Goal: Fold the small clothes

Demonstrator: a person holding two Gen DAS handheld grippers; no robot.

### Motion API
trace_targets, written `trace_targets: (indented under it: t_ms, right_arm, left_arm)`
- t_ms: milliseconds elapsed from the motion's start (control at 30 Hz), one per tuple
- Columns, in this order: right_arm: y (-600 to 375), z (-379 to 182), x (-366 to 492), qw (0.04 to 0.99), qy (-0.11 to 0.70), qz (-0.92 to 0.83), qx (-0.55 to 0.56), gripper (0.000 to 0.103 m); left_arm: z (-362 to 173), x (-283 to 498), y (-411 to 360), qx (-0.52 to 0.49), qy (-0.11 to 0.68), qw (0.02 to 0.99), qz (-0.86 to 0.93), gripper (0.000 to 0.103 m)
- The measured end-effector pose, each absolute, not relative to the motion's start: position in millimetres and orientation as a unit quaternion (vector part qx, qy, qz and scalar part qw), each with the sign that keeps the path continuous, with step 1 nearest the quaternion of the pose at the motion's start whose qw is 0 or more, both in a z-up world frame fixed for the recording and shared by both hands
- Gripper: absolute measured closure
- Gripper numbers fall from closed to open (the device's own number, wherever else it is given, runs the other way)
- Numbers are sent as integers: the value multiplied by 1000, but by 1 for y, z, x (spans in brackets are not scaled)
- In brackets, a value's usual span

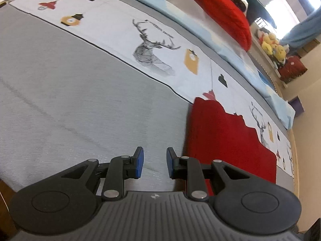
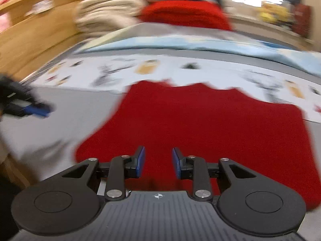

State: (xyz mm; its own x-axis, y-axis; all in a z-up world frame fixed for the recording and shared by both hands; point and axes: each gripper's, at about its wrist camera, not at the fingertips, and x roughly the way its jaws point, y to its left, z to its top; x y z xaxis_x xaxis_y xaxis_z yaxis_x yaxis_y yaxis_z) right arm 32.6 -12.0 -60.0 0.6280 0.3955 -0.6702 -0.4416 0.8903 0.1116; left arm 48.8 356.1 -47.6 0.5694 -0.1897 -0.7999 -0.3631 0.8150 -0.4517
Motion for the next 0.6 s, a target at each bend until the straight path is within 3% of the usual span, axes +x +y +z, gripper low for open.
trace_targets:
  t_ms: [133,233,600]
  right_arm:
    - [52,-68,21,882,357,297,-86,70]
    - [91,-76,17,867,355,324,-131,59]
    - [161,-137,27,832,352,310,-296,46]
  left_arm:
    - [-49,43,368,-309,460,830,61,77]
    - [-50,41,374,-315,459,829,63,77]
    - [-56,39,401,-329,456,824,77,77]
